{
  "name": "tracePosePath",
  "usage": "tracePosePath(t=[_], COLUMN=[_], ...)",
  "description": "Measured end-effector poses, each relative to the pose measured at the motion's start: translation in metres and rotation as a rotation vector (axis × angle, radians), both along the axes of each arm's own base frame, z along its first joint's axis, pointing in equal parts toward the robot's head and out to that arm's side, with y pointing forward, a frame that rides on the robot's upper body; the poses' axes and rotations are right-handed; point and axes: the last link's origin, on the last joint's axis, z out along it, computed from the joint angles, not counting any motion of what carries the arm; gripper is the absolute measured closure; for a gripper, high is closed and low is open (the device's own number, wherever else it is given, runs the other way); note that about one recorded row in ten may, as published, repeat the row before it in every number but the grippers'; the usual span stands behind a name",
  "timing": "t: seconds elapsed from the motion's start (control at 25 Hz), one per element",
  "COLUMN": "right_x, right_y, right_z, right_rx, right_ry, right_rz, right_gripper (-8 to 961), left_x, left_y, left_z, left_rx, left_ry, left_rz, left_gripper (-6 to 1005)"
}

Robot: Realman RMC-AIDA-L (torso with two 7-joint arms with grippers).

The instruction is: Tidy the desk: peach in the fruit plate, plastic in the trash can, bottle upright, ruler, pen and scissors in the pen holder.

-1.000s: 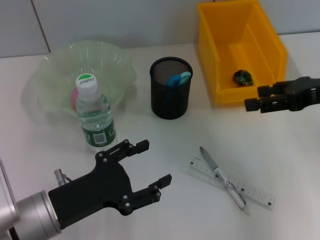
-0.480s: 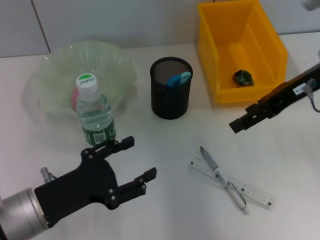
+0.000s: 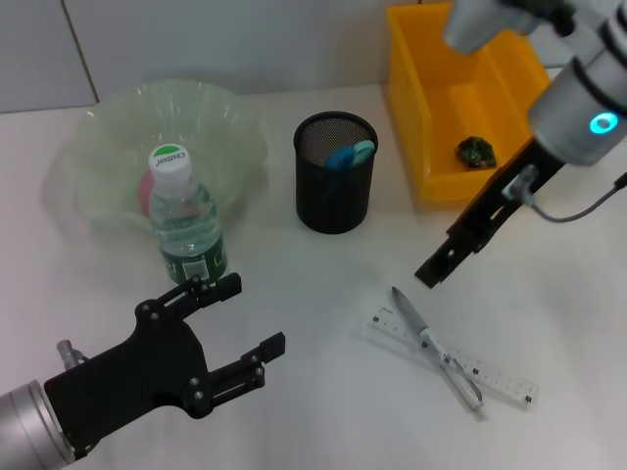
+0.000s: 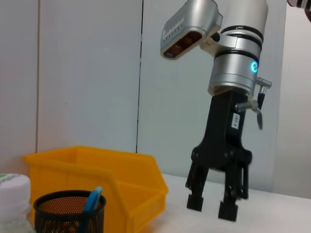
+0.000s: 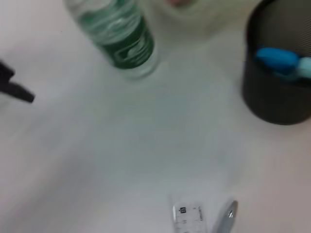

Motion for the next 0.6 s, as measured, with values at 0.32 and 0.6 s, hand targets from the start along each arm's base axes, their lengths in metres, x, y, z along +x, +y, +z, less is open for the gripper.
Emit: tracePosePath(t=[0.32,0.6], right_x=[0.007,0.014], right_y=[0.001,0.000], right_z=[-0.026,-0.042], right_rx=[-0.021,-0.033], right_ry=[0.006,0.025], right_rz=[-0.001,-0.011], right_gripper=[126,127], left_x=[0.001,0.000], left_y=[0.003,0.006], left_z=[-0.002,-0.004], left_rx=[0.008,0.000], left_ry=[0.006,0.008], left_rz=[-0.003,-0.001], left_gripper=[215,215])
